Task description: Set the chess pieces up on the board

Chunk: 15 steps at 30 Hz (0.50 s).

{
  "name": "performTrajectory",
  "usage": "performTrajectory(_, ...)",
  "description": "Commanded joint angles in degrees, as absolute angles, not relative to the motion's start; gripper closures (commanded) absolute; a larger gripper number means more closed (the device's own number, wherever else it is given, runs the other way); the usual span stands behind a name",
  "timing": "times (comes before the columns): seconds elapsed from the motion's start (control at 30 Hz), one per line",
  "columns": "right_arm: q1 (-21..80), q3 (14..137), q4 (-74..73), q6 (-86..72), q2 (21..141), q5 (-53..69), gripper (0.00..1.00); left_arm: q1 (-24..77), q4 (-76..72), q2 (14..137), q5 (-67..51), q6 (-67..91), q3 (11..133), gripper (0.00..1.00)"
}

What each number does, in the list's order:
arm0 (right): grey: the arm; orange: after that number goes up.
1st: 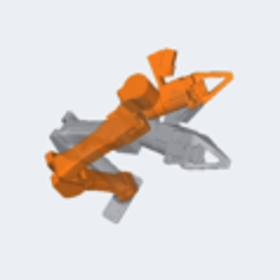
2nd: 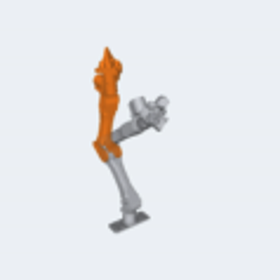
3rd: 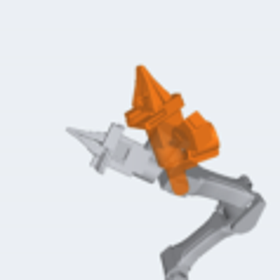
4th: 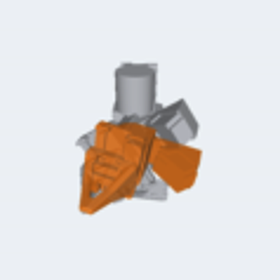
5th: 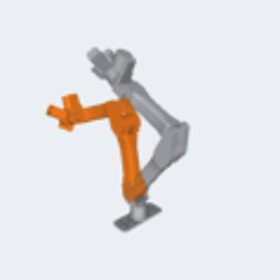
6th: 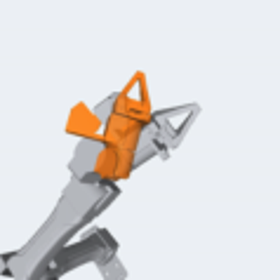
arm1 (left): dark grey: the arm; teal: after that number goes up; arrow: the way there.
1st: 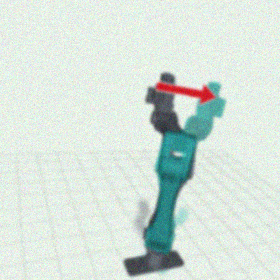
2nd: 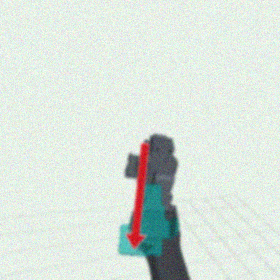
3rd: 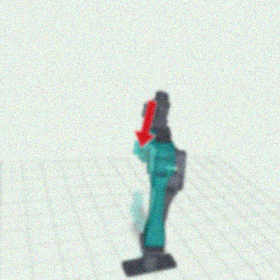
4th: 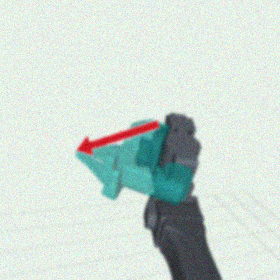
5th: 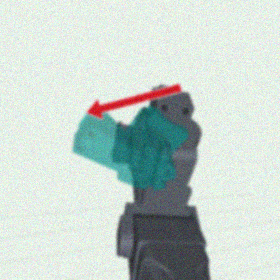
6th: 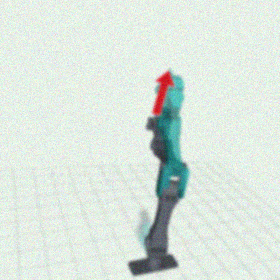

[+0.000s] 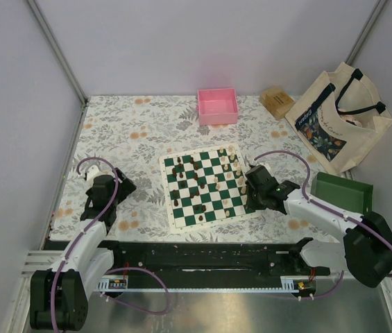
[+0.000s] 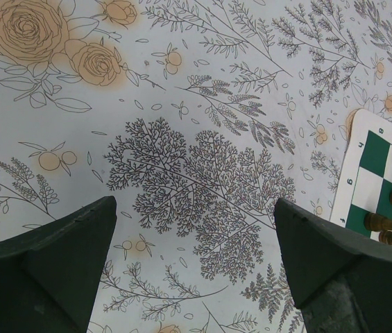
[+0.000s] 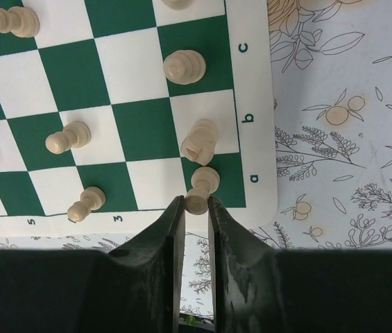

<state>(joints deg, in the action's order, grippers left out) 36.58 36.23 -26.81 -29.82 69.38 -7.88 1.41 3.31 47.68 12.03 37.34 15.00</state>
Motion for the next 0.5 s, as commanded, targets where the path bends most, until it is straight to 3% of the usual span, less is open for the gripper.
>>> performTrajectory(0.0,36.2,36.0,-25.7,-29.5,69.2,-7.6,0.82,1.3,1.1,47.1,12.3,37.1,16.5,0.01)
performTrajectory(0.47,36.2,36.5,-28.4,-29.9,65.7,-8.1,0.84,1.4,1.1,47.1,12.2,37.1,16.5,0.01)
